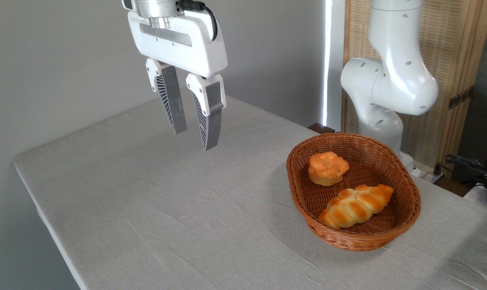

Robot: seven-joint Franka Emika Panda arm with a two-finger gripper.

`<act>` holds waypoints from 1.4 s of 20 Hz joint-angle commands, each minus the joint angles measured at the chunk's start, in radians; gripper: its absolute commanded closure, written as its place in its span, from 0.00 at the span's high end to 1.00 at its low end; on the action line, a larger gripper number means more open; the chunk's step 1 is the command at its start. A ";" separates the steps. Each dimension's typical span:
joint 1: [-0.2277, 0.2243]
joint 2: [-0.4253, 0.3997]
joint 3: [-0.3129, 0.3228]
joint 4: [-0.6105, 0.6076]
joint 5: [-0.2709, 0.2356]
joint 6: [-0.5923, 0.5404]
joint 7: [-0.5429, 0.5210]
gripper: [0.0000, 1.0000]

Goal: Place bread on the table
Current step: 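Move the open gripper over the basket and lower onto the round bun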

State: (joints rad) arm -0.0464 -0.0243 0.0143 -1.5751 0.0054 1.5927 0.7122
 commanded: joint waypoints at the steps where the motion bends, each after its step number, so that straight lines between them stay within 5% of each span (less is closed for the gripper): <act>1: -0.004 -0.011 0.013 -0.009 -0.007 -0.010 0.020 1.00; 10: -0.004 -0.013 0.013 -0.013 -0.007 -0.011 0.019 1.00; 14: -0.015 -0.078 0.012 -0.104 -0.008 -0.005 0.021 1.00; 16: -0.073 -0.210 0.030 -0.274 -0.007 0.038 0.035 1.00; 19: -0.235 -0.432 0.168 -0.544 -0.007 0.116 0.130 1.00; 22: -0.316 -0.502 0.223 -0.653 -0.007 0.095 0.158 1.00; 26: -0.308 -0.633 0.237 -0.863 0.008 0.139 0.283 1.00; 28: -0.189 -0.745 0.248 -0.963 0.010 0.164 0.402 1.00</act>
State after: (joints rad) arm -0.3444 -0.5856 0.2322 -2.3691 0.0054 1.7012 0.9586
